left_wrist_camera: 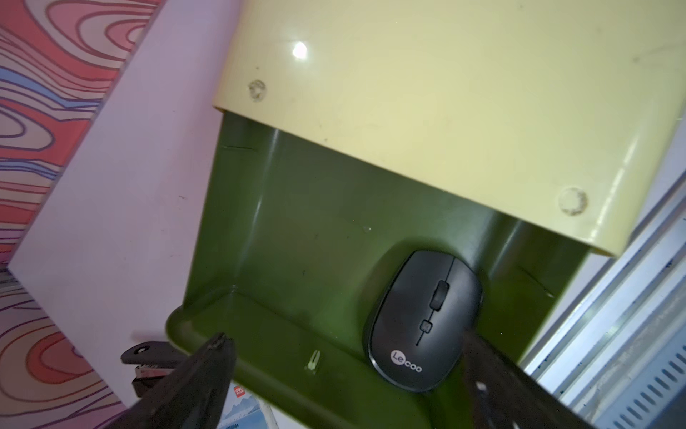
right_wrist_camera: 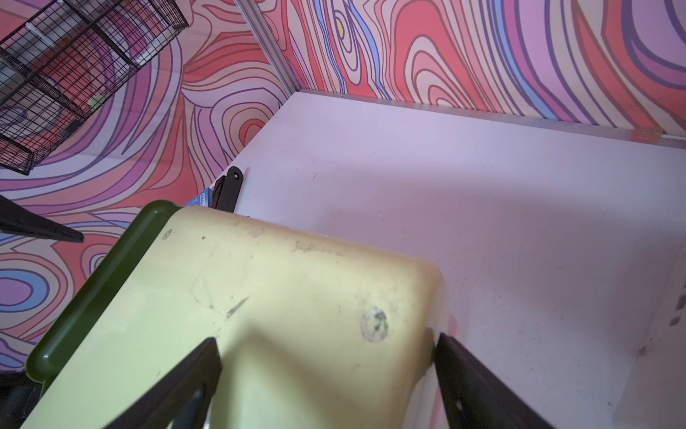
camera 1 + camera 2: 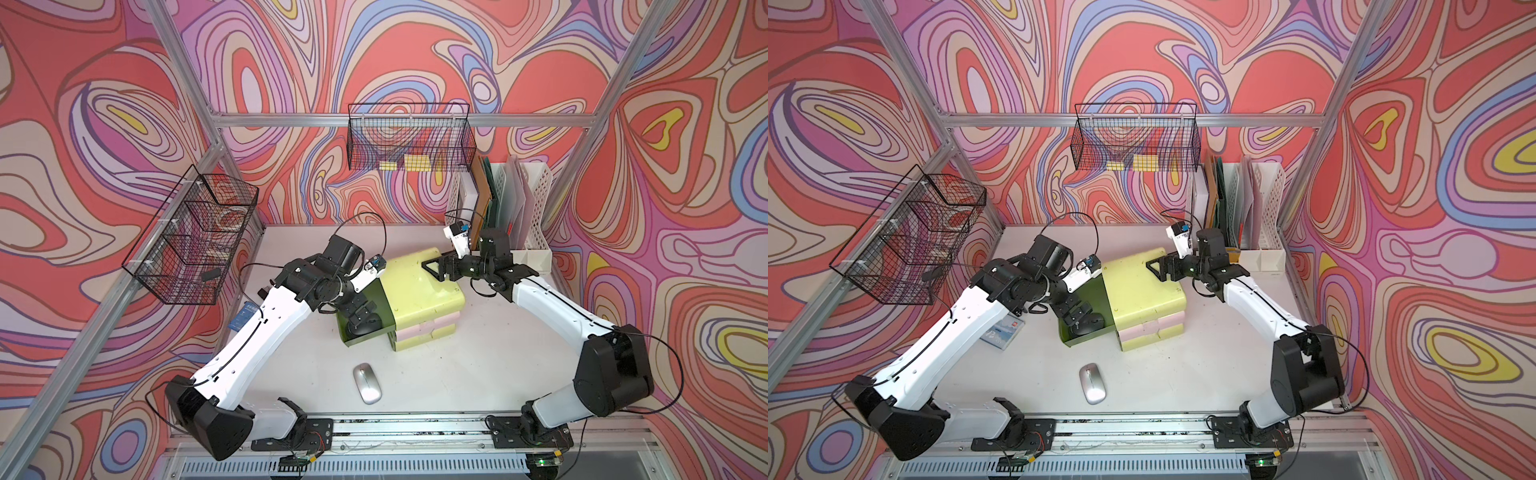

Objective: Take the mice out of the drawer
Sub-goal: Pick up the mouse from the drawer.

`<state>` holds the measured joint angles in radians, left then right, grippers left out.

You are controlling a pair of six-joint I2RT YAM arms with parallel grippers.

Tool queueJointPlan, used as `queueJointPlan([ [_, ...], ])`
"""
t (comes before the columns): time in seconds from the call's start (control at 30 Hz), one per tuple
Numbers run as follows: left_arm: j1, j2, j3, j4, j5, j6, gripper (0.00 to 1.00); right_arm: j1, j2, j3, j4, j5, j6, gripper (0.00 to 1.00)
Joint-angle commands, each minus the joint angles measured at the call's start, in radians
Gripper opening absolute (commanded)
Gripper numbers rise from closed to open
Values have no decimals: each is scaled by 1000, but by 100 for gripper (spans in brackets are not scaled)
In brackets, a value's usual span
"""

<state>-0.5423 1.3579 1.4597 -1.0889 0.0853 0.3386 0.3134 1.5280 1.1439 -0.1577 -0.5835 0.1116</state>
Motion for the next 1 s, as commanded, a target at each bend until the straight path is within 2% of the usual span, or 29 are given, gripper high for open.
queueJointPlan([
  [0.0,15,50,-5,-55,109,48,99,23,33,-32,-165,8,-41,94],
  [0.13,15,28,-39,-45,155,1,98,22,27,-38,-169,21,-47,94],
  [0.3,14,-40,-149,-3,106,-33,98,22,41,-32,-163,14,-47,94],
  [0.43,15,-64,-175,7,84,-46,98,22,51,-31,-162,8,-46,94],
  [0.57,15,-27,-161,2,54,-43,98,23,38,-39,-158,11,-47,94],
  [0.83,15,64,-163,8,95,-33,97,23,36,-36,-166,24,-55,94],
  [0.97,14,125,-128,0,38,-31,95,23,31,-41,-163,28,-59,94],
])
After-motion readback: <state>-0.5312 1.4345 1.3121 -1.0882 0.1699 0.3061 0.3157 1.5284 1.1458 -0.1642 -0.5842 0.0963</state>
